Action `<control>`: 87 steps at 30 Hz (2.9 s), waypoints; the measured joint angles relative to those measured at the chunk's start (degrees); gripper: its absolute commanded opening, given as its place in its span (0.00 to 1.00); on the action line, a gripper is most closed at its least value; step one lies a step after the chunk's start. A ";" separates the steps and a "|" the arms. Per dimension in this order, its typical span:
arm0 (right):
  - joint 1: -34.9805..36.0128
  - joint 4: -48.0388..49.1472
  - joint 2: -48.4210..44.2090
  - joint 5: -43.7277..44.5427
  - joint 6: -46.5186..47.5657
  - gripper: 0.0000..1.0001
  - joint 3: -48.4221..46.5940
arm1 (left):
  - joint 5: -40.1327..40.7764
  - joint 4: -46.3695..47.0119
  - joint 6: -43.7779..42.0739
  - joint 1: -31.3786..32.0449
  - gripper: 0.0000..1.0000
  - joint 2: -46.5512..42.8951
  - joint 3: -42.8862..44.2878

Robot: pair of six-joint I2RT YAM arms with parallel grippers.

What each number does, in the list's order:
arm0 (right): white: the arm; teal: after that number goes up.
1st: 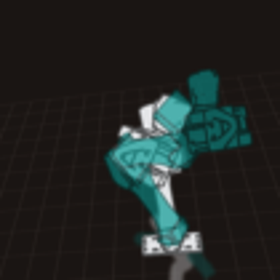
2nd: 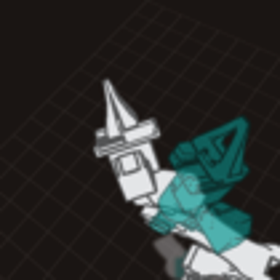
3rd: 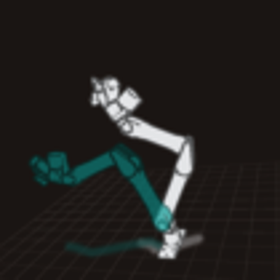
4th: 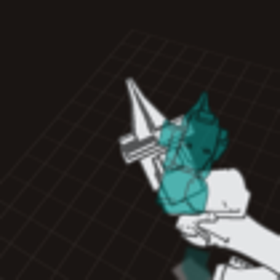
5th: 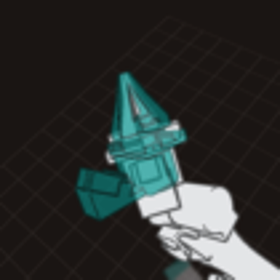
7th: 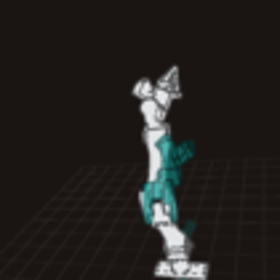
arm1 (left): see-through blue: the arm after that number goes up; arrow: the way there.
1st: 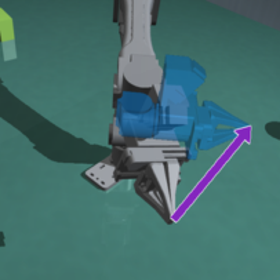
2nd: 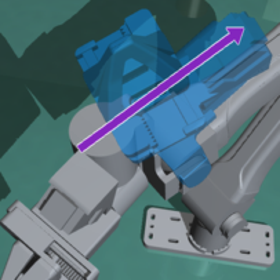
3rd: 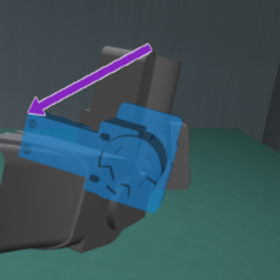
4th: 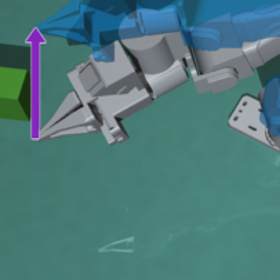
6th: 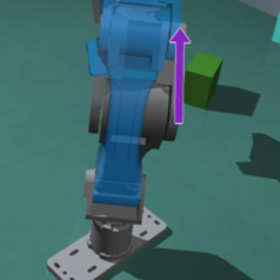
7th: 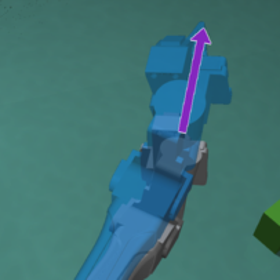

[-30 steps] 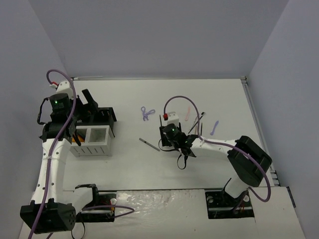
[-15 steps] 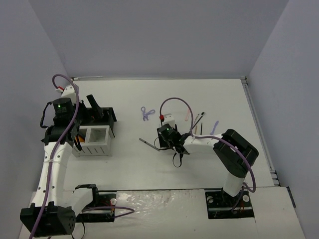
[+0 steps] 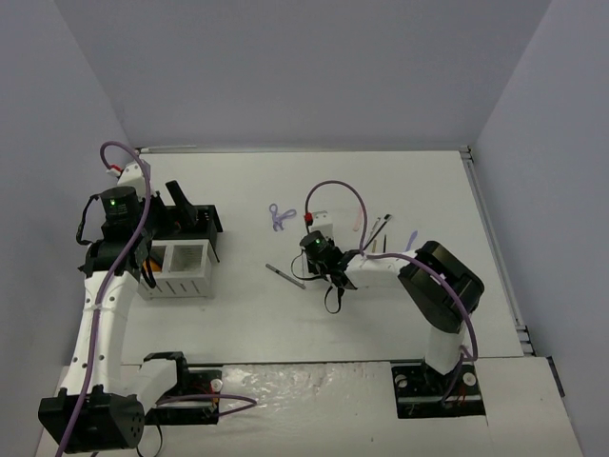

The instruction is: Organize the makeup

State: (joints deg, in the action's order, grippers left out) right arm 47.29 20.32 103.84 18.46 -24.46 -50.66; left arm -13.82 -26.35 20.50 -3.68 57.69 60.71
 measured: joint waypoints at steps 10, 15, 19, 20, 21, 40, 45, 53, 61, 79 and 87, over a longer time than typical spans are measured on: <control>-1.55 0.40 0.31 0.10 -0.80 0.00 -0.40 | -4.79 0.24 3.07 0.27 0.97 0.18 0.00; -1.43 -0.60 -5.30 -1.05 0.25 0.00 3.75 | -7.82 0.56 6.91 4.34 0.97 0.58 0.01; -0.39 0.04 -16.14 -1.84 2.18 0.00 7.77 | -8.32 1.51 10.34 12.89 0.97 0.85 0.15; 0.28 1.07 -18.85 -2.10 2.97 0.00 8.20 | -8.34 2.04 11.28 14.72 0.97 1.08 0.30; 0.95 2.10 -21.57 -2.35 3.75 0.00 8.64 | -8.36 2.57 12.23 16.56 0.97 1.30 0.45; 10.57 14.68 -38.92 -10.51 11.09 0.00 12.36 | 0.28 9.92 19.77 34.10 0.58 10.82 6.76; 10.58 15.77 -39.09 -11.02 11.09 0.00 13.48 | 0.86 11.17 21.28 35.27 0.31 12.14 6.78; 10.58 16.43 -39.13 -11.00 11.09 0.04 14.10 | 0.55 13.72 23.57 36.17 0.00 12.98 6.80; 10.58 16.73 -39.18 -9.53 11.35 0.79 14.61 | 0.93 14.86 23.91 36.67 0.00 12.98 6.80; 6.88 5.24 -46.72 5.15 7.32 0.93 17.55 | 24.45 11.72 0.08 14.37 0.00 11.18 10.57; 3.43 2.31 -49.61 5.35 4.71 0.94 20.27 | 29.97 21.89 -5.46 5.69 0.00 13.44 4.34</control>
State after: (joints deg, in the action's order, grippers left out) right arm 50.72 22.63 54.24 23.81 -19.75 -30.39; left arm 16.16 -4.45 15.03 2.00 71.13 65.05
